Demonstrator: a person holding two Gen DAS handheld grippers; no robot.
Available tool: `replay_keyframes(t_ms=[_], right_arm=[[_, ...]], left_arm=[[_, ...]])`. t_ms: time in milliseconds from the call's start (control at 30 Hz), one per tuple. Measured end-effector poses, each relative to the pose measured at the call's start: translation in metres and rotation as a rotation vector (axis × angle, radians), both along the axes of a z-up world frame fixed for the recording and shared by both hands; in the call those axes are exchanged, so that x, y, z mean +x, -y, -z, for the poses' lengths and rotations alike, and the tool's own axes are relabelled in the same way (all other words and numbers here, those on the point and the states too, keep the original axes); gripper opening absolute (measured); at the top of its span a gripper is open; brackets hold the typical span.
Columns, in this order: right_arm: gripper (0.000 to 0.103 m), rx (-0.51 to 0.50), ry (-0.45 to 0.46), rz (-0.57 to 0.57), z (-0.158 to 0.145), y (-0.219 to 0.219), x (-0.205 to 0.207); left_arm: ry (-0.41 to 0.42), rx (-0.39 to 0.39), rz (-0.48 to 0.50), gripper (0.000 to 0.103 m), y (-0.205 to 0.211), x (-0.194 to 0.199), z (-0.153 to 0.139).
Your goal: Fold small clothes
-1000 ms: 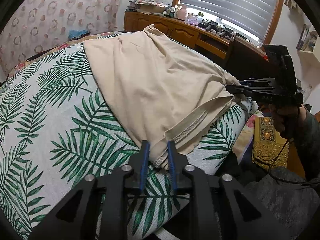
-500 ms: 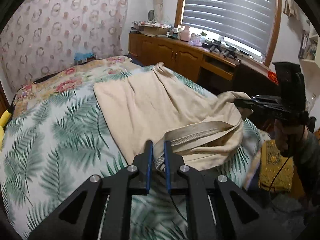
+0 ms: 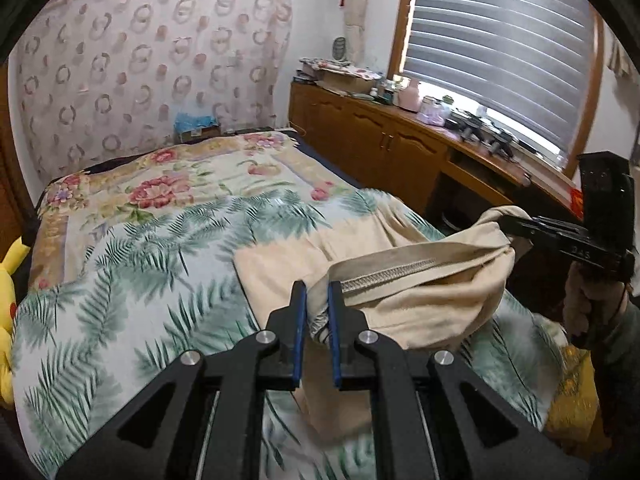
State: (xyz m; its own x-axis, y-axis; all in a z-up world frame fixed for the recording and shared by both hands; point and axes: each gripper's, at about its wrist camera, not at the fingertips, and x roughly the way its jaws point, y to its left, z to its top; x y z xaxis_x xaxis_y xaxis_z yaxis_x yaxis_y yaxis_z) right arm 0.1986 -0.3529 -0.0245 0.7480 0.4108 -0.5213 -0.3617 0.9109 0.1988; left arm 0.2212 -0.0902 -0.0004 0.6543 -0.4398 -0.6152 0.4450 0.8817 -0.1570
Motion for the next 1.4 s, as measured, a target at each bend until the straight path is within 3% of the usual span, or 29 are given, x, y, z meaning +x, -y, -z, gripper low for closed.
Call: replay_keyframes(t_ms=[167,400,533,600,700,900,1067,1200,1400], right_arm=[[0.006,-0.040,-0.005,-0.005,-0.008,-0.007,0.058],[0.008,-0.101,-0.114,0.015,0.021,-0.005,0.130],[0.023,-0.132,-0.137,0.004,0.029,-0.004,0.142],[0.048,-0.170,-0.113,0.024,0.027,0.000,0.140],[0.051,-0.192,-0.086,0.033,0.022,0.008,0.131],[0.057,-0.222,-0.100,-0.020,0.025,0.015,0.111],[0.058,-0.290,-0.165,-0.089,0.048,0.000,0.119],[0.057,-0.312,-0.182,-0.119,0.059,-0.010,0.135],[0.034,-0.305,-0.116,-0.136,0.045,-0.020,0.156]], left_arm=[[-0.019,0.003,-0.034,0.007,-0.001,0.059,0.004],[-0.131,0.035,-0.061,0.008,0.003,0.120,0.042],[-0.151,0.043,-0.053,0.013,0.001,0.122,0.052],[-0.131,0.046,-0.060,0.023,-0.005,0.116,0.049],[-0.142,0.029,-0.049,0.037,-0.015,0.108,0.049],[-0.190,0.039,-0.023,0.038,-0.022,0.095,0.065],[-0.229,0.059,0.009,0.038,-0.007,0.105,0.078],[-0.216,0.122,0.032,0.038,0.012,0.123,0.081],[-0.188,0.141,0.023,0.038,0.019,0.152,0.076]])
